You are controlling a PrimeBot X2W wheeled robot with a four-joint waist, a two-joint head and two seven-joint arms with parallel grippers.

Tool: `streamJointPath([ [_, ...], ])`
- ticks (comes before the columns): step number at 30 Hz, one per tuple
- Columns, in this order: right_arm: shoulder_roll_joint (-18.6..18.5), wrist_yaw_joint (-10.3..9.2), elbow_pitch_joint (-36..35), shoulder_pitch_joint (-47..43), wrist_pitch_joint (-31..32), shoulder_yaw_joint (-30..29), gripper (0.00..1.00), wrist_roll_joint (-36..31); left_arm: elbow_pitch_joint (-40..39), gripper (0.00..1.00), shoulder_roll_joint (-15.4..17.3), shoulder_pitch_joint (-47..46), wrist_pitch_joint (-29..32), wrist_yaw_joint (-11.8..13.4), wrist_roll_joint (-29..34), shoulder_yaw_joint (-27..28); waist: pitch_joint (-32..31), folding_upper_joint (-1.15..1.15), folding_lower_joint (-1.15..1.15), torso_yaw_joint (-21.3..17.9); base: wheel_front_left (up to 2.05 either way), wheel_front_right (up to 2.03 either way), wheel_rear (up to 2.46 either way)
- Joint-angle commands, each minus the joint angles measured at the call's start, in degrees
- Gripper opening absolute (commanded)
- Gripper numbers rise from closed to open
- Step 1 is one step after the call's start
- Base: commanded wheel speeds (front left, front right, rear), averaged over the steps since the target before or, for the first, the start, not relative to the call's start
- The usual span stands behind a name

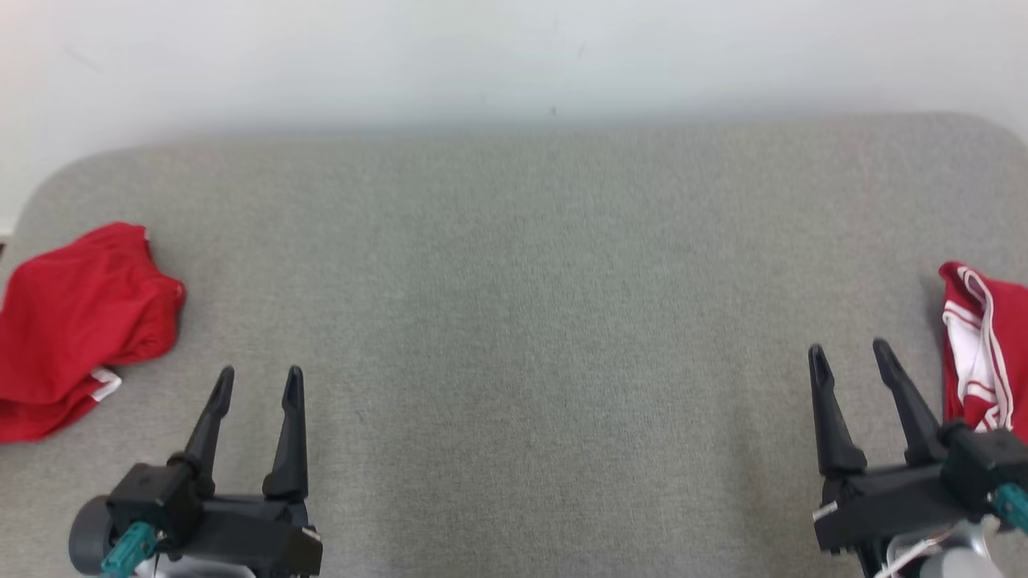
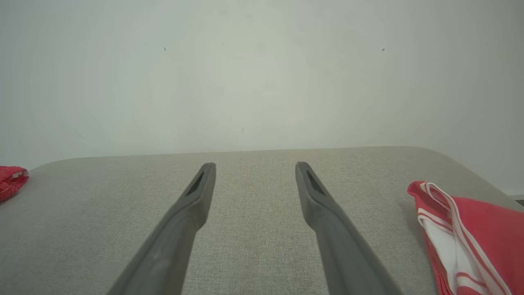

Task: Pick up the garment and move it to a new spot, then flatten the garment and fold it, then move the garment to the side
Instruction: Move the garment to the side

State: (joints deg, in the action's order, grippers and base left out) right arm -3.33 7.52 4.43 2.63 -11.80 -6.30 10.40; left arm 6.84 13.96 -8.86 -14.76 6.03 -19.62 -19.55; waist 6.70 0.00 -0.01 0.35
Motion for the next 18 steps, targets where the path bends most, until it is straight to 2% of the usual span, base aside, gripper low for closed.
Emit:
streamJointPath([
  [1,0.2,-0.06,-0.5,-1.6,0.4,-0.4,1.0,-0.7,0.3,1.0,0.1,1.2,-0.5,-0.4,-0.1,0.2,-3.6,0.0,0.01,1.3,0.0,0.0,0.0],
  [12,0.4,-0.06,-4.9,-8.5,3.1,0.6,1.0,1.0,0.5,1.0,0.4,5.4,-0.4,-0.6,0.7,1.8,-8.3,0.0,0.01,0.8,0.0,0.0,0.0],
  [18,0.4,-0.05,-5.2,-11.0,3.0,-2.7,1.0,3.3,1.9,1.0,1.0,6.7,-0.4,-1.9,1.2,1.5,-10.1,0.0,0.01,1.1,0.0,0.0,0.0],
])
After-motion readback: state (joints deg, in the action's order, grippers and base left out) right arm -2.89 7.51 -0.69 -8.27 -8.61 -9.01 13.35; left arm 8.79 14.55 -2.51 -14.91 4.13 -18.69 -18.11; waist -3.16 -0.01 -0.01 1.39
